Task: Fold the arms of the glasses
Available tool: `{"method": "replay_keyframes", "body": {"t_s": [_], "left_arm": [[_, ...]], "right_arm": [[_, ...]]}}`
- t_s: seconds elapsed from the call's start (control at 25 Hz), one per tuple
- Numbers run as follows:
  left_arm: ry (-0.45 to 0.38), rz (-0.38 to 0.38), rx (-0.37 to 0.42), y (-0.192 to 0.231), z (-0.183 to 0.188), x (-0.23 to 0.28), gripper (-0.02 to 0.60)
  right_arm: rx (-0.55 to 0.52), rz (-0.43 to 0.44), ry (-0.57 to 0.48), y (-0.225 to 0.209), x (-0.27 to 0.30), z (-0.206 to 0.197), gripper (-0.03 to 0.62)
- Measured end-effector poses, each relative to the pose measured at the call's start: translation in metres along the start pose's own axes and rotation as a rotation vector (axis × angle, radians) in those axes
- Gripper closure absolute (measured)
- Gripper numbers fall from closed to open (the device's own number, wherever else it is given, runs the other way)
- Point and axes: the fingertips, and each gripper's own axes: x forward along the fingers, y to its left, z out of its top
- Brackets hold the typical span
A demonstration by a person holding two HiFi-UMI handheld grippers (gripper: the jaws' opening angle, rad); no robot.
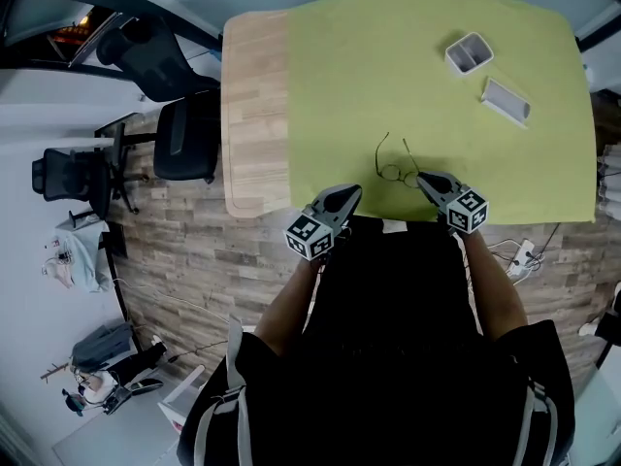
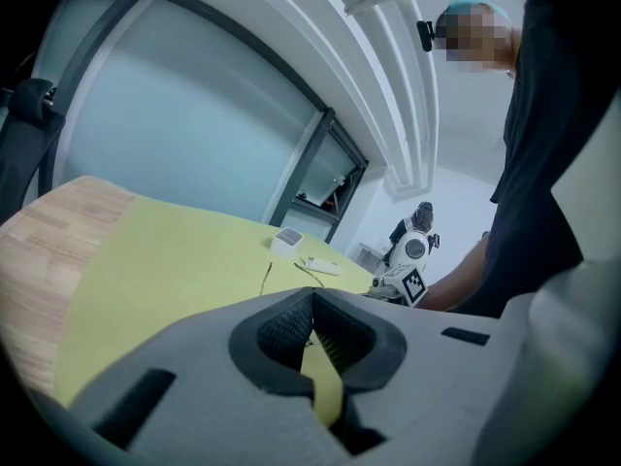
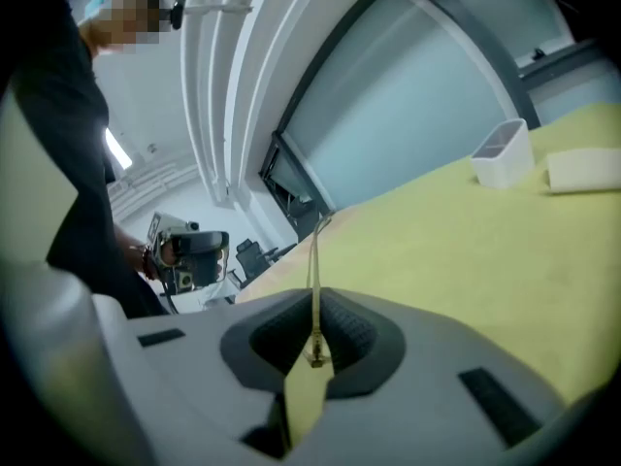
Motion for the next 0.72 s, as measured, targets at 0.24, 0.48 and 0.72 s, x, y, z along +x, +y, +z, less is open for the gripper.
{"method": "replay_keyframes", "body": {"t_s": [0.24,0.48,0.72], "left_arm": [[0.006,0.007,-0.004,0.0,0.001,0.002,0.563],[0.02,0.01,-0.016,-0.004,-0.007,0.007,0.563],[0.016,0.013,-0.017,-0.007,-0.007,0.011,0.563]], "right_arm": [[0.173,0.024,-0.154,-0.017,-0.009,0.017,0.551],[0.21,0.085,-0.213,-0.017,-0.009,0.032,0.551],[0.142,0.122,-0.133,-0.013,-0.005,0.026,0.551]]}}
